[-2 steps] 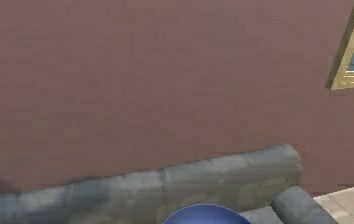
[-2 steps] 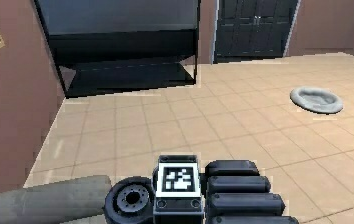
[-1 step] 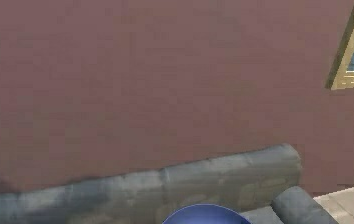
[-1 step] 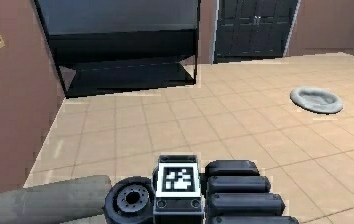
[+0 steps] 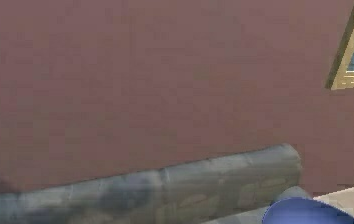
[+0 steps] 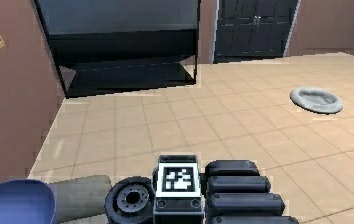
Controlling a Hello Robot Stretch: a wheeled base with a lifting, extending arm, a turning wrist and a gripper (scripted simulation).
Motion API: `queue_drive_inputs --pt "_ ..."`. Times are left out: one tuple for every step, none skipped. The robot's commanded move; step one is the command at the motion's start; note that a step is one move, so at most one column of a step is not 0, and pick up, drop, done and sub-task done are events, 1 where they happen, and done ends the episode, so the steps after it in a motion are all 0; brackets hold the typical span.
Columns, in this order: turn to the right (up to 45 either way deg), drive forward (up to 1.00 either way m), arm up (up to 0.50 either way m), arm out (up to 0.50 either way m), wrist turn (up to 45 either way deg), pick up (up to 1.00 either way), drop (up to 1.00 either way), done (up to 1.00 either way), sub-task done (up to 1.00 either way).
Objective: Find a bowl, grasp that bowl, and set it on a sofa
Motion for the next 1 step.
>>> queue_drive_inputs --pt "0.0 0.00 -0.40 0.00 0.0 0.00 0.00 0.00 0.00"
